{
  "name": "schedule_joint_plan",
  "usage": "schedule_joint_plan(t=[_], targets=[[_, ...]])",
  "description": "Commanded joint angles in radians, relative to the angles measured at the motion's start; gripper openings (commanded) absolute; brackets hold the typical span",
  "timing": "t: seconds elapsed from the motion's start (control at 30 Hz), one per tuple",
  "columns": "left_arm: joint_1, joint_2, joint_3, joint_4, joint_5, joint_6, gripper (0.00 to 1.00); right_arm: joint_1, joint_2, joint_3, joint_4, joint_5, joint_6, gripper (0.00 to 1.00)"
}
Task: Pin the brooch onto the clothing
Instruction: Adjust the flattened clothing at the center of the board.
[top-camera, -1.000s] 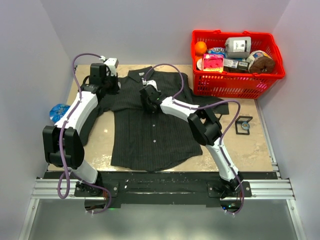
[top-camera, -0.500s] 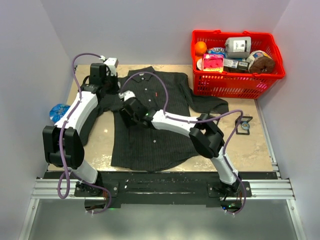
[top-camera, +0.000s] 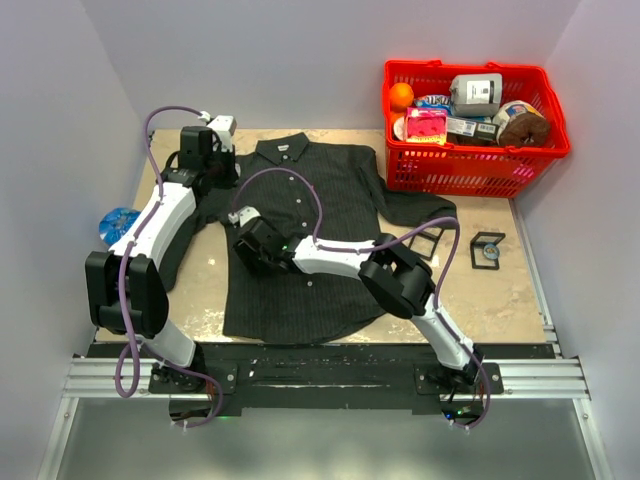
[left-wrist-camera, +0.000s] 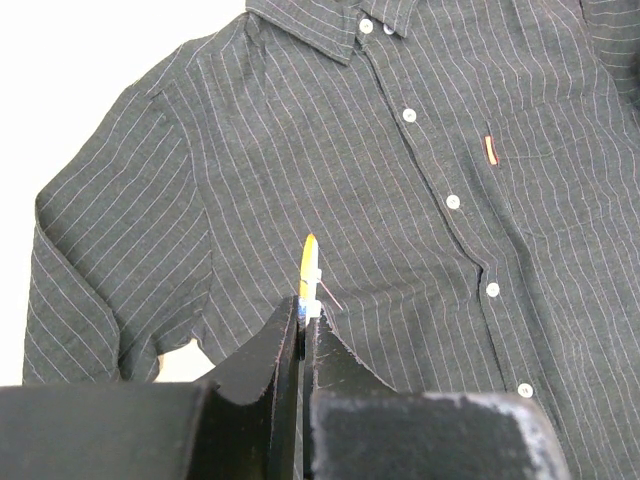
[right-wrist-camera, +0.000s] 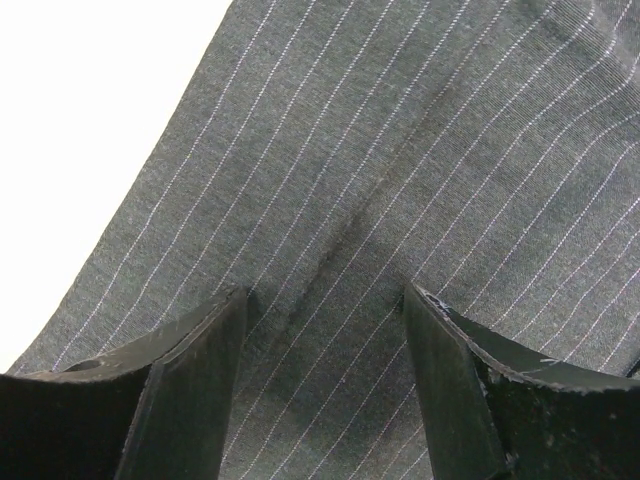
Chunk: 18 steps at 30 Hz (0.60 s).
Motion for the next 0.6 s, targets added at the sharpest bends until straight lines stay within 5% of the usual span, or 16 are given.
schedule_joint_plan(t=[0.0, 0.23, 0.57], targets=[[0.004, -0.04, 0.002, 0.021, -0.015, 0.01, 0.0, 0.01, -0.045, -0.109, -0.009, -0.067, 0.044, 0.66], [0.004, -0.048, 0.003, 0.02, -0.021, 0.012, 0.0, 0.024, -0.096, -0.131, -0.014, -0.07, 0.058, 0.66], [0.021, -0.027, 0.0, 0.012, -0.093, 0.028, 0.0, 0.0, -0.166, 0.041, -0.108, 0.039, 0.041, 0.7]])
